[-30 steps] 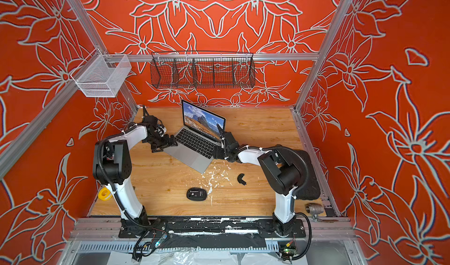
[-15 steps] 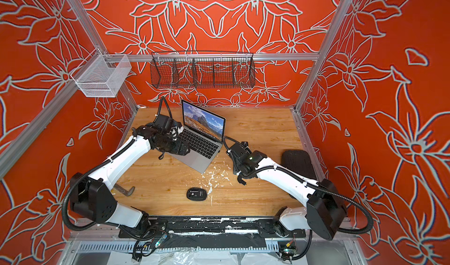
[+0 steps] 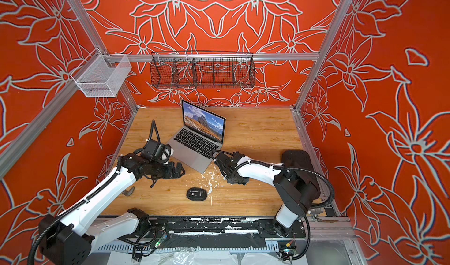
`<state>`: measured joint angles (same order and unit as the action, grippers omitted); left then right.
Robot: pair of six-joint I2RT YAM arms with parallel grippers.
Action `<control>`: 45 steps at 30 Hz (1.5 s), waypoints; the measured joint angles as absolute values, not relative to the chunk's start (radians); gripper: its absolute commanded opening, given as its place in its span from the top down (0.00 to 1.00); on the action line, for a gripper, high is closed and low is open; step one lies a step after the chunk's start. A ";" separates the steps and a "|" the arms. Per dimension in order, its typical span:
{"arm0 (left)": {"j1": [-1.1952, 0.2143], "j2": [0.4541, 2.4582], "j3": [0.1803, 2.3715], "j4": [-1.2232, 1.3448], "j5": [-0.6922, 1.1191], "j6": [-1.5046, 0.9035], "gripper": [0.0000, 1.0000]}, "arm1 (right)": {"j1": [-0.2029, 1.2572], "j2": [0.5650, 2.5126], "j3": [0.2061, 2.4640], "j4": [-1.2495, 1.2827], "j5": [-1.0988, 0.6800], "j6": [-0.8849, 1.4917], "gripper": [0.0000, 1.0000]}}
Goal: Insert the wireless mouse receiver into the laptop
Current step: Pick up the lid from the center of the board, then pick up the mouse from the center of the board.
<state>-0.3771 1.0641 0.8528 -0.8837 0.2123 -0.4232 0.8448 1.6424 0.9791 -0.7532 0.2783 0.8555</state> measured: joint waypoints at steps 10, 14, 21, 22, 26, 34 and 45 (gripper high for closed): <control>-0.574 0.996 0.739 -0.898 0.177 -0.645 0.05 | 0.845 1.725 0.998 -0.721 0.336 0.844 0.93; -0.704 0.964 0.709 -0.915 0.133 -0.766 0.05 | 0.849 1.707 0.965 -0.703 0.359 0.868 1.00; -0.952 1.027 0.674 -0.882 0.088 -1.018 0.00 | 0.851 1.545 0.841 -0.676 0.368 0.879 1.00; -0.972 1.057 0.674 -0.866 0.088 -1.041 0.01 | 0.850 1.499 0.826 -0.675 0.368 0.878 1.00; -1.000 1.169 0.681 -0.808 0.089 -1.094 0.03 | 0.850 1.339 0.805 -0.666 0.377 0.874 1.00; -1.002 1.358 0.773 -0.702 0.085 -1.105 0.03 | 0.850 1.224 0.782 -0.661 0.408 0.868 1.00; -0.976 1.557 0.910 -0.642 0.080 -1.044 0.03 | 0.843 1.209 0.725 -0.656 0.430 0.865 1.00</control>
<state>-0.9756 1.5570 0.9104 -0.6418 0.0799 -1.0439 0.8429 1.2091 0.7250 -0.6563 0.4305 0.8650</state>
